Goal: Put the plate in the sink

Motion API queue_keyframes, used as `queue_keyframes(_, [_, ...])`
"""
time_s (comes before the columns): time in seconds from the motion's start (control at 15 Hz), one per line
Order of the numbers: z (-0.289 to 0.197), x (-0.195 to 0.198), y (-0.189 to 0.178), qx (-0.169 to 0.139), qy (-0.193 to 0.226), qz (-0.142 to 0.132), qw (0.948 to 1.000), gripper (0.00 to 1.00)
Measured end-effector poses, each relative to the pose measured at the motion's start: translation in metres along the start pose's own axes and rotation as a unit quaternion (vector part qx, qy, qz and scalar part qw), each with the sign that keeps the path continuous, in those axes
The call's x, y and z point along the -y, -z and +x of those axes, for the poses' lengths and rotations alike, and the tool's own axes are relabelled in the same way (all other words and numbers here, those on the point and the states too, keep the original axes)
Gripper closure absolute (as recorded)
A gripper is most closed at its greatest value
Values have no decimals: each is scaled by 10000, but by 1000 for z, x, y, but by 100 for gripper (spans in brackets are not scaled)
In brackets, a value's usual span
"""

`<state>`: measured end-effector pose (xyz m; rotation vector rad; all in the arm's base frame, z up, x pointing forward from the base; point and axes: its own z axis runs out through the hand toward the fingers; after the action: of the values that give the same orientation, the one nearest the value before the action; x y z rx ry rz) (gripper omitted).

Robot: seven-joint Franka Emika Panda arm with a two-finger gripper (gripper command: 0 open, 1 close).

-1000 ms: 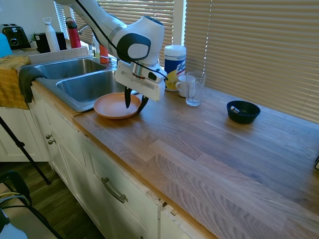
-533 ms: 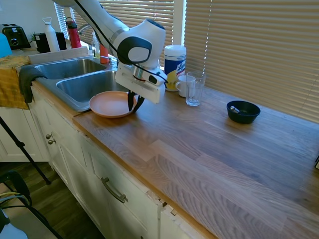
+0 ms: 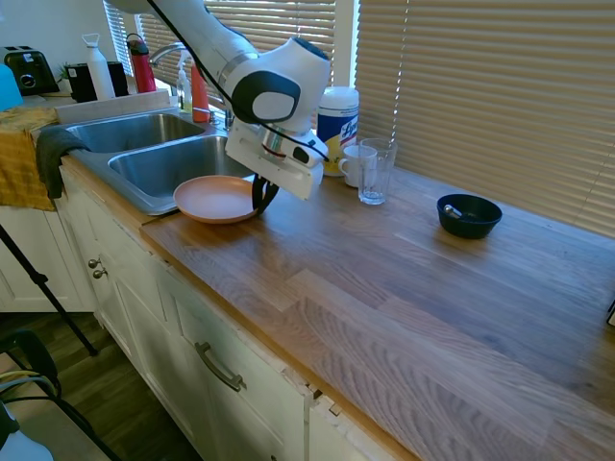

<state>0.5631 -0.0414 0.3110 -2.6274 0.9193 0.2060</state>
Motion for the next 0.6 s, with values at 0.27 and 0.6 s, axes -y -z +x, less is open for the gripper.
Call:
queue_keyframes(0.27, [11,-13,5,267,109,376,9989,100])
queue_keyframes(0.6, [2,6,32,317,72,650,9974,100])
